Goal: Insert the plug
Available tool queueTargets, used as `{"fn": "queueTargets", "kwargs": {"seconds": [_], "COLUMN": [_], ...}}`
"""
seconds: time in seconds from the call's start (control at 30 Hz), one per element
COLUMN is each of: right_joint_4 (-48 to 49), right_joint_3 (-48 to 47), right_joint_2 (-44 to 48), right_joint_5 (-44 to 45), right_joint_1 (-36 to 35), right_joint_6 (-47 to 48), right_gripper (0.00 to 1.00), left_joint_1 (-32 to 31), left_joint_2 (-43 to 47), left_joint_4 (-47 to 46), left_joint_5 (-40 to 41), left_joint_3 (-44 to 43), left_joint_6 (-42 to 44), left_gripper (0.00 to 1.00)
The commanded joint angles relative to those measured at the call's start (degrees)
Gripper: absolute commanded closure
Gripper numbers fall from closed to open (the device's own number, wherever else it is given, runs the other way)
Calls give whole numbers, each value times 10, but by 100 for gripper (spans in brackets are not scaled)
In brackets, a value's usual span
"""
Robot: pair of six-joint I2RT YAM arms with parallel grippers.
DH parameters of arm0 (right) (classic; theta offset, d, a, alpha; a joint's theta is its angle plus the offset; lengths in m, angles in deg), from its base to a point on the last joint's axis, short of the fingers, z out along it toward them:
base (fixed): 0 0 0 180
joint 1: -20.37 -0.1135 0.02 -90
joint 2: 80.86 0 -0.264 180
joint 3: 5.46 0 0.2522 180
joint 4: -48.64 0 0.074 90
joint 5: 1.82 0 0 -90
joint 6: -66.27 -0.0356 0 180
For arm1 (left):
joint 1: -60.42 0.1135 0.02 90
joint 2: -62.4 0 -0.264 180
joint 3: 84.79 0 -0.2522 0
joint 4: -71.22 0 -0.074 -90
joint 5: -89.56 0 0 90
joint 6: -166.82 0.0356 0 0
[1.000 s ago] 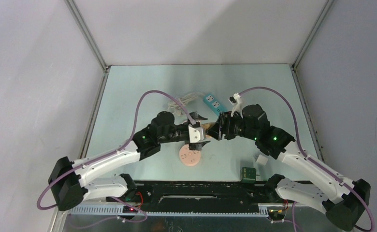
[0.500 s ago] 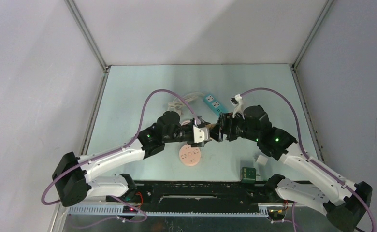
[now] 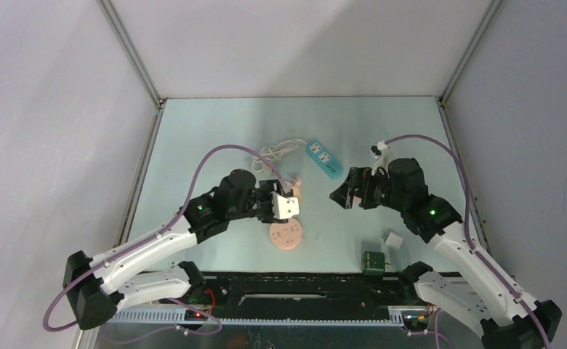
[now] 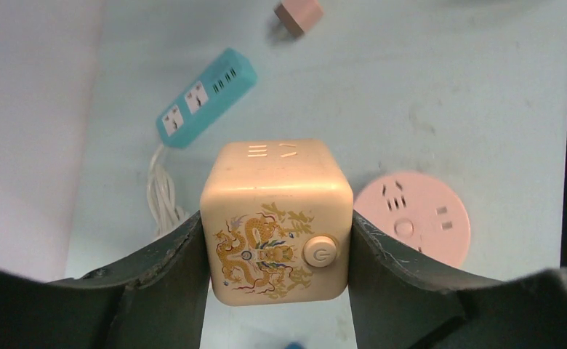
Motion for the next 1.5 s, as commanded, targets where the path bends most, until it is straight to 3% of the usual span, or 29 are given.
{"fn": "queueTargets", "kwargs": {"seconds": [0.0, 0.17, 0.47, 0.8, 1.47], "right_joint_4": [15, 22, 25, 3, 3], "right_joint_3": [26, 29, 57, 73, 91], "right_joint_2": [-29, -72, -82, -67, -59], "right_joint_5": [-76, -110, -125, -138, -164], "right_joint_1": [25, 33, 59, 102, 136], "right_joint_6": [10, 13, 23, 46, 72], "right_gripper": [1, 1, 1, 1, 1], "left_joint_1": [1, 1, 0, -2, -3], "left_joint_2": [27, 8, -65, -148, -286], "left_joint_4": [138, 253, 313, 337, 468], "left_joint_5": [-31, -106, -102, -131, -180], "left_joint_3": [-59, -98, -119, -163, -261], "left_joint_6": [118, 244, 454, 596, 675], "left_gripper": [100, 100, 100, 100, 100]}}
